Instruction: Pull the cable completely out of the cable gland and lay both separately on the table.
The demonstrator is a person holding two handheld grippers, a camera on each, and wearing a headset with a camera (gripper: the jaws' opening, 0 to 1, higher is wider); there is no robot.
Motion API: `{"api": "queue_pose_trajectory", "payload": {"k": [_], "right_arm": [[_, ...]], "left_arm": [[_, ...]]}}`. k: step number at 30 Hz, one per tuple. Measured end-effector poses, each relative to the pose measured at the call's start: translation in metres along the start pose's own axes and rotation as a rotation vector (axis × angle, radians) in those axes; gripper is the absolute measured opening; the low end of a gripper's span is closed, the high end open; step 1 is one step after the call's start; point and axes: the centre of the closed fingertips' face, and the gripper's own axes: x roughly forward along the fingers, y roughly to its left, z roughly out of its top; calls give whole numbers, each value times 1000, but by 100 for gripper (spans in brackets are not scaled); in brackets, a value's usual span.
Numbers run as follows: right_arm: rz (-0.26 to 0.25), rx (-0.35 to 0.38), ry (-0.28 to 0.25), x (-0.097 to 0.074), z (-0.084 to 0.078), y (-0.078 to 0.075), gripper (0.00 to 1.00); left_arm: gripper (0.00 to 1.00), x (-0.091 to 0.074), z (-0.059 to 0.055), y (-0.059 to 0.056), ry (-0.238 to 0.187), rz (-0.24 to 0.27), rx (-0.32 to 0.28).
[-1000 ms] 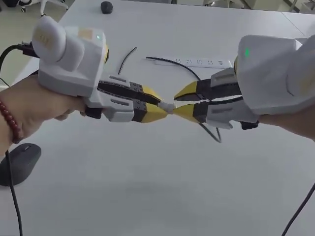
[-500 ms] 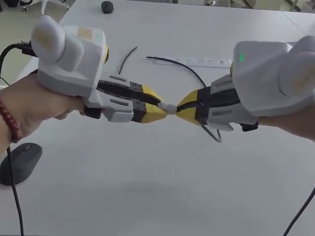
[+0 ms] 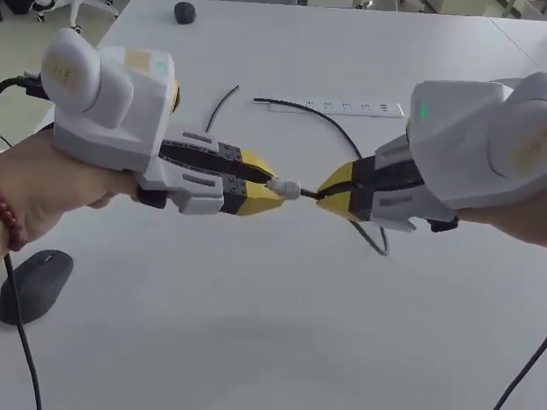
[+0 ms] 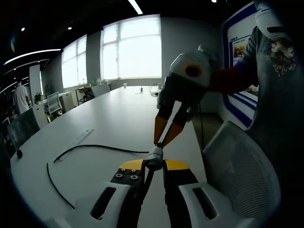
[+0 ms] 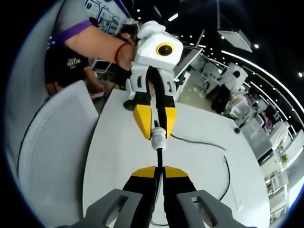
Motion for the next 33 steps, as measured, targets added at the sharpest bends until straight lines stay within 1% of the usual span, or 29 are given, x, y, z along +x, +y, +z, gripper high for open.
{"api": "queue_pose_trajectory", "payload": {"k": [2, 3, 5, 10, 12, 14, 17, 25, 29, 33], "right_arm": [[-8, -2, 23, -2, -8, -1, 0], [-5, 0, 28, -2, -10, -1, 0], [-9, 2, 39, -3, -15, -1, 0], [-13, 16, 101, -4, -40, -1, 0], [-5, 34, 115, -5, -48, 1, 0], [-11, 40, 137, -6, -58, 0, 0], [-14, 58, 153, -9, -68, 0, 0], [-29, 134, 185, -16, -96, -4, 0], [-30, 158, 207, -18, -109, -4, 0], [-30, 174, 225, -18, -119, -4, 0]], "left_arm": [[16, -1, 0, 0, 0, 1, -2], [16, 0, 1, -3, -1, 1, -1], [16, 0, 1, -5, 1, -3, 6], [16, 2, 1, -6, 2, -7, 18], [16, 2, 2, -8, 0, -14, 20], [16, 3, 2, -8, 3, -15, 26], [16, 3, 4, -10, -2, -20, 28], [16, 5, 9, -12, -14, -28, 40], [16, 5, 8, -12, -9, -29, 41], [16, 6, 6, -12, -3, -31, 45]]}}
